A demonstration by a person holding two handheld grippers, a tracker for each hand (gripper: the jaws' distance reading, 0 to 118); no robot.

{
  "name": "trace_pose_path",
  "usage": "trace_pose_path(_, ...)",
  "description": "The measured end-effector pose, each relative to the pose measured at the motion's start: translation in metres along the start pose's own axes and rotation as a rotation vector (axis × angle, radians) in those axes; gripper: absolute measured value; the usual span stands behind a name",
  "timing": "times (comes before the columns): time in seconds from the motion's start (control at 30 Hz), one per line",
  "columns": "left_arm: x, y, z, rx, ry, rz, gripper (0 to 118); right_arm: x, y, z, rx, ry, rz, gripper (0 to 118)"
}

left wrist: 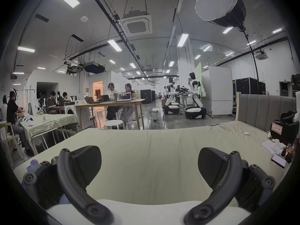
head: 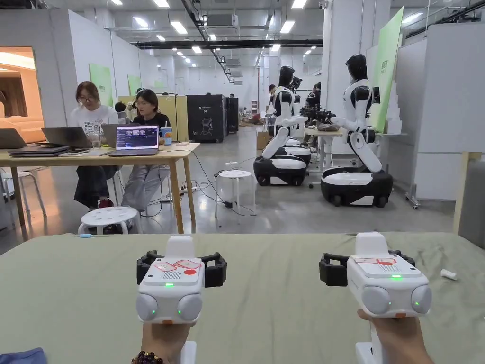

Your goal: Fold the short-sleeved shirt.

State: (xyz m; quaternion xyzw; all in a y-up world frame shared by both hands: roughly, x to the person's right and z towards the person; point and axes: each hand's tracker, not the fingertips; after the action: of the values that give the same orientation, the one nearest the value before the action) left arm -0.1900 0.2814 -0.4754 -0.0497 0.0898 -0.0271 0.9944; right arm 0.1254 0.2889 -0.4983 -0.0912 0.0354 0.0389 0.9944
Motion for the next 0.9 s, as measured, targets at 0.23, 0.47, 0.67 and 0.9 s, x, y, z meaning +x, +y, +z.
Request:
trace_pose_path(0.23, 0.001, 0.001, 0.004, -0.004, 0.001, -0.002, 118, -0.003, -0.001, 0.002, -0.005, 0.002, 0.009, 118)
trace_pose_path(0.47, 0.008, 0.008, 0.018, 0.002, -0.005, -0.004, 118, -0.002, -0.001, 0.003, -0.003, -0.001, 0.01, 118)
trace_pose_path(0.67, 0.006, 0.006, 0.012, 0.001, -0.009, -0.003, 118, -0.002, 0.0, 0.005, -0.003, -0.003, 0.012, 118)
trace_pose_path(0.9, 0.002, 0.006, 0.01, -0.001, -0.008, -0.007, 118, 0.001, -0.002, 0.002, -0.007, -0.006, 0.01, 118)
